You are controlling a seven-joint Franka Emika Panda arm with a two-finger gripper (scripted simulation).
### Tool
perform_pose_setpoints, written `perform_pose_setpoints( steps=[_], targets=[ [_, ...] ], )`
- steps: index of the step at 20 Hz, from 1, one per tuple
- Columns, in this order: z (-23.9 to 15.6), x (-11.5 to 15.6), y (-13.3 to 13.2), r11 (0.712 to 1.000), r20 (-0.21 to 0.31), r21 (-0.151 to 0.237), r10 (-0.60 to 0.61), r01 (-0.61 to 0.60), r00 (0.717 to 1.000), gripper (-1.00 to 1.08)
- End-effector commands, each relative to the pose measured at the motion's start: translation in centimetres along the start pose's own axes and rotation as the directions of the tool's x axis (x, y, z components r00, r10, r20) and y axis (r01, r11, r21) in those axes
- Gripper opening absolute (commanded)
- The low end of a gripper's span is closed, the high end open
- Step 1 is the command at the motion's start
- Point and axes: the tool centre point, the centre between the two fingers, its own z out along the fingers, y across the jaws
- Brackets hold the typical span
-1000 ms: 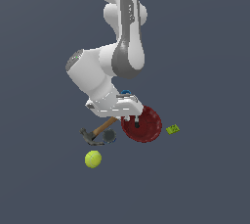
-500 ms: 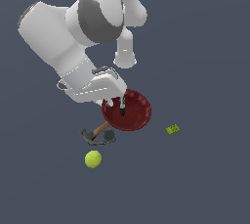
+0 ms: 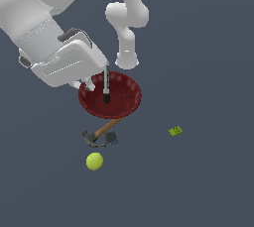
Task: Pick up a designated object from a clutter of objects.
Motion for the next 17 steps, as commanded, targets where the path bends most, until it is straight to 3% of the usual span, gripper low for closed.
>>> perform_pose_setpoints(
  steps=[1, 9, 17],
  targets=[
    [-1.9, 0.4, -0.2, 1.000, -0.001, 0.001, -0.002, 0.002, 1.000, -1.00],
    [-4.9, 1.2, -0.4, 1.000, -0.002, 0.005, -0.004, 0.004, 1.000, -1.00],
    [-5.1, 1.4, -0.5, 1.000, -0.002, 0.006, -0.004, 0.004, 1.000, -1.00]
  ],
)
